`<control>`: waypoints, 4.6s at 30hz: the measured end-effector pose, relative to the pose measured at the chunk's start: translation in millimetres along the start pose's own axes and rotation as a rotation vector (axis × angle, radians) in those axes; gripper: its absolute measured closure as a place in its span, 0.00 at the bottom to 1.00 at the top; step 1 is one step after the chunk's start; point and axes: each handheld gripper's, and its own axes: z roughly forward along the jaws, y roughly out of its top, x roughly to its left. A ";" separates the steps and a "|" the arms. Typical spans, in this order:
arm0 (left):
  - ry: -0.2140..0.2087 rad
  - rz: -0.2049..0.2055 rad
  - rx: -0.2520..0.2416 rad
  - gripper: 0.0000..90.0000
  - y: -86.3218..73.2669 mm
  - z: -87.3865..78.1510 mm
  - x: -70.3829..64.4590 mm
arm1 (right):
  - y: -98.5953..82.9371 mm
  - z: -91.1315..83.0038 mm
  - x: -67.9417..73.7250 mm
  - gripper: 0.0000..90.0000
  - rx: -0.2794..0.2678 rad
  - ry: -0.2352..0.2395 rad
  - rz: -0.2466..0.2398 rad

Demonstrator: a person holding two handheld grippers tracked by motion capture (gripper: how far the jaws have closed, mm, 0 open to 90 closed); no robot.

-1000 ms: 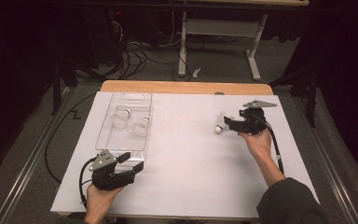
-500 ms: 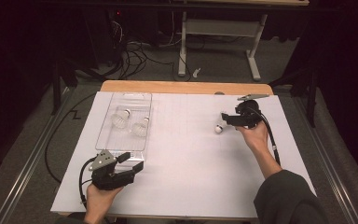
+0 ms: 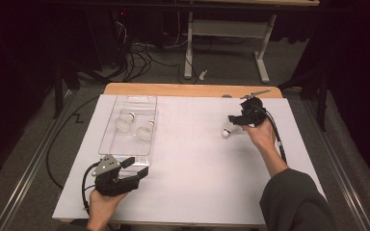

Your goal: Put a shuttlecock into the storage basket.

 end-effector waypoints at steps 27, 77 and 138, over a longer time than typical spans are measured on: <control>-0.006 -0.003 0.003 0.38 -0.4 0.2 -0.7 | 3.1 23.8 -3.2 0.56 0.112 0.042 0.039; -0.009 0.015 0.013 0.38 0.0 2.1 -2.3 | -1.2 10.1 12.7 1.00 0.098 0.316 0.037; -0.051 0.047 0.014 0.38 27.8 16.6 -21.0 | -21.3 -16.7 49.5 1.00 0.015 0.541 0.012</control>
